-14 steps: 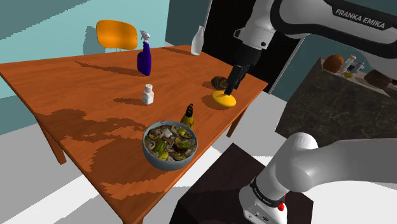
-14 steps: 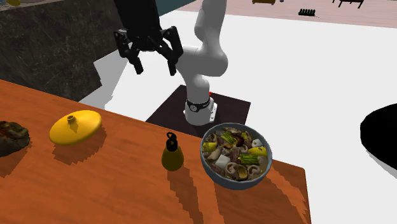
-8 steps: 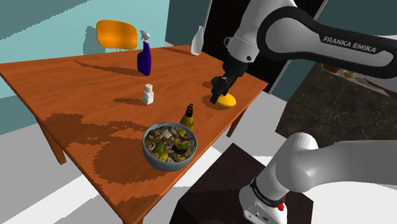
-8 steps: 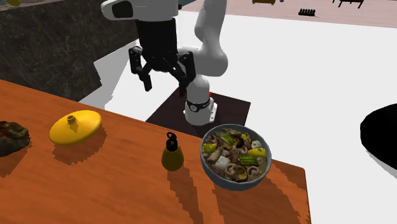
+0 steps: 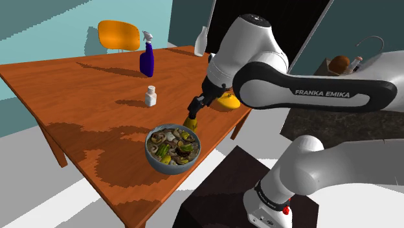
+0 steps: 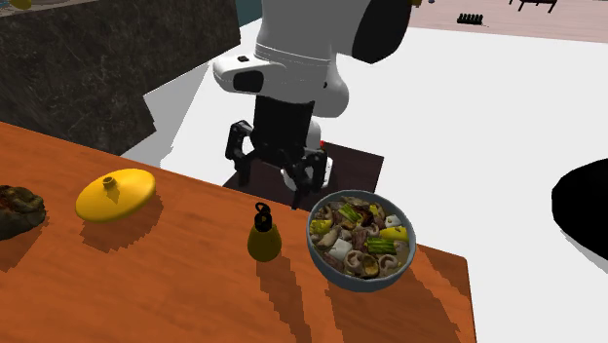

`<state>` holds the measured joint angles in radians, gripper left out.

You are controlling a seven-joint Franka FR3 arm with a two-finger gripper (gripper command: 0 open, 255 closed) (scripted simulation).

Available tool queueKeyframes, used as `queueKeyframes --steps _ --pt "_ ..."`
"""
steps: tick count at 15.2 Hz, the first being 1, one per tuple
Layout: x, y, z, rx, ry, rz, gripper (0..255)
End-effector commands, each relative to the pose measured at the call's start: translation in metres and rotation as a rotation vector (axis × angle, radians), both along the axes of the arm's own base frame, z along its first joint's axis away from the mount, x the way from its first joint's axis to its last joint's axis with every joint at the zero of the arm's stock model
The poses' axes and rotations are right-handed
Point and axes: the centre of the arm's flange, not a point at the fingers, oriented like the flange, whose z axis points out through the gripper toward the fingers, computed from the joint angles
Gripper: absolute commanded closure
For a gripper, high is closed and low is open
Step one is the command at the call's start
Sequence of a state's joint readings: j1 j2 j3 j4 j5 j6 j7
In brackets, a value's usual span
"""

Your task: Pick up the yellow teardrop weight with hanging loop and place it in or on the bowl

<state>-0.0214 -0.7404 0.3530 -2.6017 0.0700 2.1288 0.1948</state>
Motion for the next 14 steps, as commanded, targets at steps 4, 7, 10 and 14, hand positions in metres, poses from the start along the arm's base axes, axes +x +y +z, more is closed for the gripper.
queueKeyframes --steps 4,7,10,14 --pt "0.009 0.000 -0.025 -0.005 -0.011 -0.004 0" --pt "0.013 -0.001 -0.038 -0.005 -0.011 -0.004 0" --pt "0.013 -0.001 -0.038 -0.005 -0.011 -0.004 0" --pt "0.013 -0.001 -0.038 -0.005 -0.011 -0.004 0"
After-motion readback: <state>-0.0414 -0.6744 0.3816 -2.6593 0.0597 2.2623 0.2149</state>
